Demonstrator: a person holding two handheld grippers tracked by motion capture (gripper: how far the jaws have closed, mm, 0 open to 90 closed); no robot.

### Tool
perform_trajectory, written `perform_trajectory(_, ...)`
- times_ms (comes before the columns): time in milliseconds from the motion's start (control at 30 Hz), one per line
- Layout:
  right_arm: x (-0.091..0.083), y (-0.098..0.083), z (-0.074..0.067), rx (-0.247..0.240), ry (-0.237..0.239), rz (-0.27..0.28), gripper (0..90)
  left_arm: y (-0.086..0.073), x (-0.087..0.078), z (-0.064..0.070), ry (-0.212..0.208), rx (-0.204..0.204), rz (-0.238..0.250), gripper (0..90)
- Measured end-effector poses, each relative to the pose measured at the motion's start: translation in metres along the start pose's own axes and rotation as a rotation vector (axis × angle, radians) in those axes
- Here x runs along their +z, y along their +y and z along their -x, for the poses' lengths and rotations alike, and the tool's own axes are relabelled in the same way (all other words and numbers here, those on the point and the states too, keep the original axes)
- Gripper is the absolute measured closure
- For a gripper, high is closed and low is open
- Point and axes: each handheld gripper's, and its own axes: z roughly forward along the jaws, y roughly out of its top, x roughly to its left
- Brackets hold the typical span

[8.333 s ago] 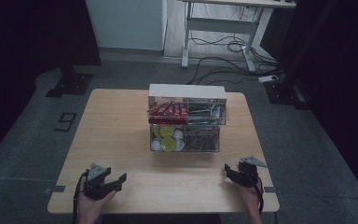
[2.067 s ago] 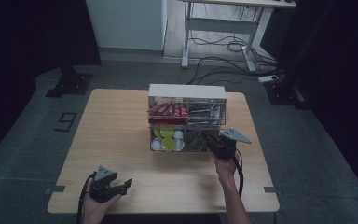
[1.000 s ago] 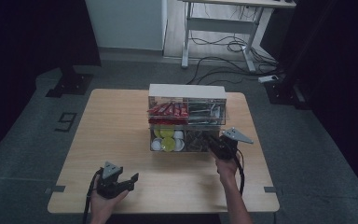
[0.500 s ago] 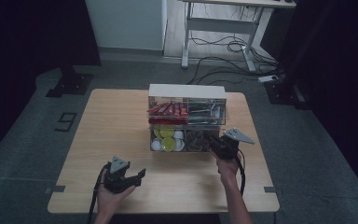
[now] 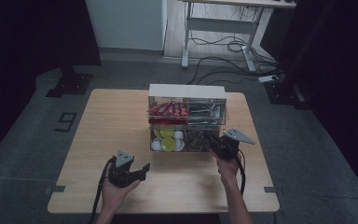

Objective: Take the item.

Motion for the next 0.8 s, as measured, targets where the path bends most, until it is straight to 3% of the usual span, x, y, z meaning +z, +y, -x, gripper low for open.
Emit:
perform_trajectory(500,0.0,0.0,0.001,0.004,0.003,0.001,88.6,0.022,0.015,0.017,0.01,0.051,0.006,29.5)
perform_trajectory(800,0.0,0.0,0.001,0.006,0.004,0.003,88.7,0.031,0.029,0.025,0.018,0.047,0.023,31.0)
